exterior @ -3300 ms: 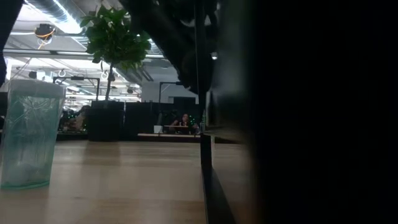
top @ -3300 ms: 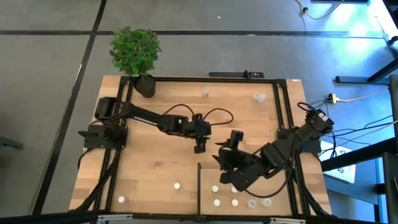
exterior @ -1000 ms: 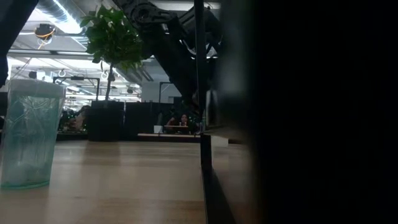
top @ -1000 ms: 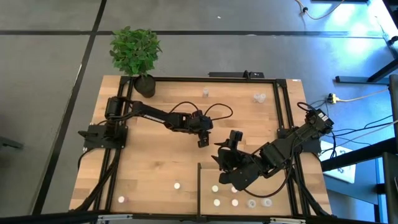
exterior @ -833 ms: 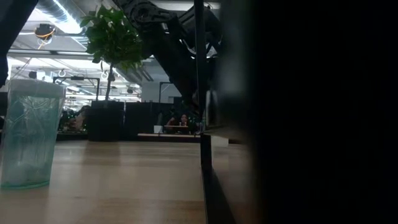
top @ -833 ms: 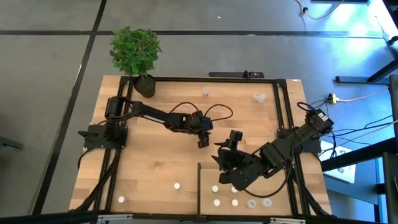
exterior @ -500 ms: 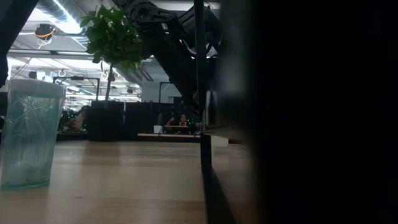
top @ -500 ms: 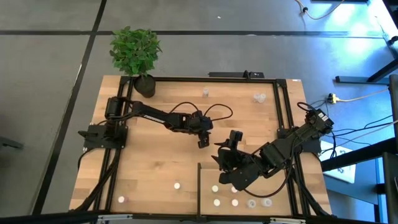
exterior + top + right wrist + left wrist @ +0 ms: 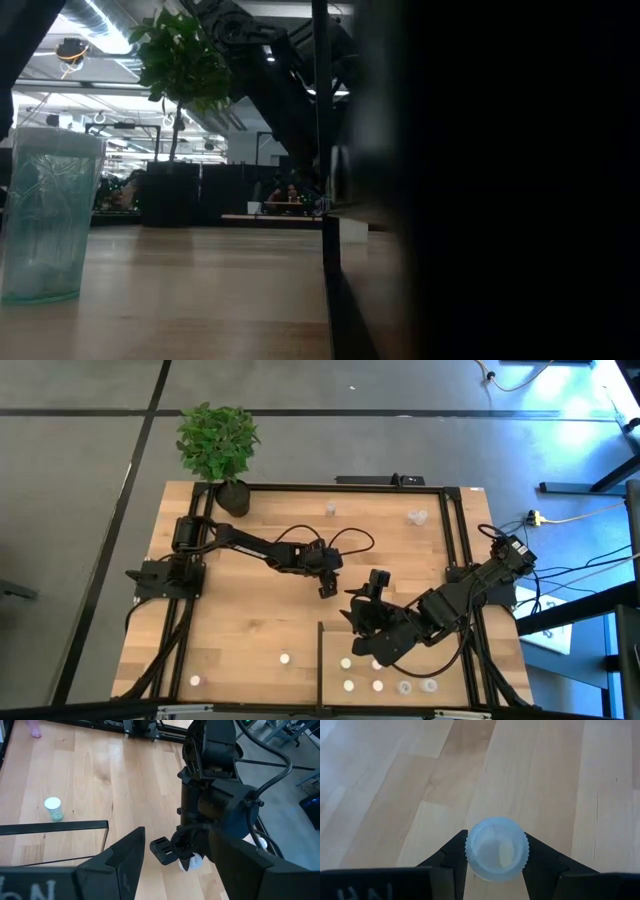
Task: Pick and place medicine bottles onto shelf by color
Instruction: Put the bottom white pill bottle on the shelf aligned with the other white pill bottle
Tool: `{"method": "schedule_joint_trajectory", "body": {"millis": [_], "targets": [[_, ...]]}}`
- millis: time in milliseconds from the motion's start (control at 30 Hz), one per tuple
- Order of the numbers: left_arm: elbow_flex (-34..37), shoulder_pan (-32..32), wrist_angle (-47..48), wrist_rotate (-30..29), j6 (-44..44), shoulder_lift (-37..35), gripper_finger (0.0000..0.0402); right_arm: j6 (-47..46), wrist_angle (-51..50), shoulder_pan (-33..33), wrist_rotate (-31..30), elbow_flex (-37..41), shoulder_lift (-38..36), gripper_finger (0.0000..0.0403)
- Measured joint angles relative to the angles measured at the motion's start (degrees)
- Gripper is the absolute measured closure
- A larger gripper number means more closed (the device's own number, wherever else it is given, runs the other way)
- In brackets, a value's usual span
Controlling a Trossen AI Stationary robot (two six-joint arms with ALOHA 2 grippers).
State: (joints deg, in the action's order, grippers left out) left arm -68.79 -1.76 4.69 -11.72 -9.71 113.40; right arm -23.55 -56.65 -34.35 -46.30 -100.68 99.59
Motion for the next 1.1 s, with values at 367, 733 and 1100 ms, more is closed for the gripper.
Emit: {"method": "schedule_joint_trajectory", "body": {"millis": [367, 733, 1100], "targets": [[0.0, -0.1, -0.5, 0.9, -0.4, 0.0, 0.0221, 0.0, 0.1, 0.0, 0.0, 0.0, 0.0, 0.018], [0.0, -0.1, -0.2, 0.3, 0.2, -0.2, 0.016, 0.0, 0.1, 0.0, 0.0, 0.0, 0.0, 0.018], [0.1, 0.4, 5.7, -5.0, 1.5, -8.8, 0.0161, 0.0, 0.3, 0.0, 0.0, 0.0, 0.0, 0.018]]}}
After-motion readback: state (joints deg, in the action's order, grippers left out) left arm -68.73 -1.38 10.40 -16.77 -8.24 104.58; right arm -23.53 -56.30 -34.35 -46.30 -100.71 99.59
